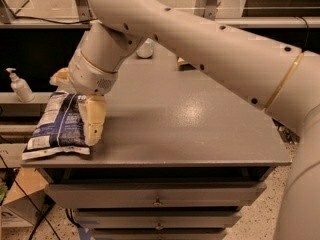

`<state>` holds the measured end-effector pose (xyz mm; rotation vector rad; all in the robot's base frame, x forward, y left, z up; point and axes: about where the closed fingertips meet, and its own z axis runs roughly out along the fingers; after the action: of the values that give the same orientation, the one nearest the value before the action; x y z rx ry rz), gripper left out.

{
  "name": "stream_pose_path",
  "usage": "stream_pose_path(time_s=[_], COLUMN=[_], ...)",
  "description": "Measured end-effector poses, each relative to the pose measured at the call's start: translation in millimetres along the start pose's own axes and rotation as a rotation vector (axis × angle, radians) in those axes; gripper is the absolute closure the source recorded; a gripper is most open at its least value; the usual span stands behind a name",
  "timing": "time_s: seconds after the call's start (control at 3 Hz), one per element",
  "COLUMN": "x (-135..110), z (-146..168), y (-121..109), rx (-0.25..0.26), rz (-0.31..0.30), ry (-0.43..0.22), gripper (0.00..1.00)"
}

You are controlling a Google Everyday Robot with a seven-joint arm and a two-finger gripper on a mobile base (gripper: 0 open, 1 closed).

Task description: Pick blue chip bag

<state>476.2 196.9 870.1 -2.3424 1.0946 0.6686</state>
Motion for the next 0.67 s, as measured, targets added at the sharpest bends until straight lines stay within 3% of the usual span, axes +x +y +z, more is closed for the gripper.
stream_pose_path(time_s=[0.67], x=[19], z=[36], y=[-14], rx=[-0.042], rz=[0.017], ry=[-0.085], gripper=[0.00])
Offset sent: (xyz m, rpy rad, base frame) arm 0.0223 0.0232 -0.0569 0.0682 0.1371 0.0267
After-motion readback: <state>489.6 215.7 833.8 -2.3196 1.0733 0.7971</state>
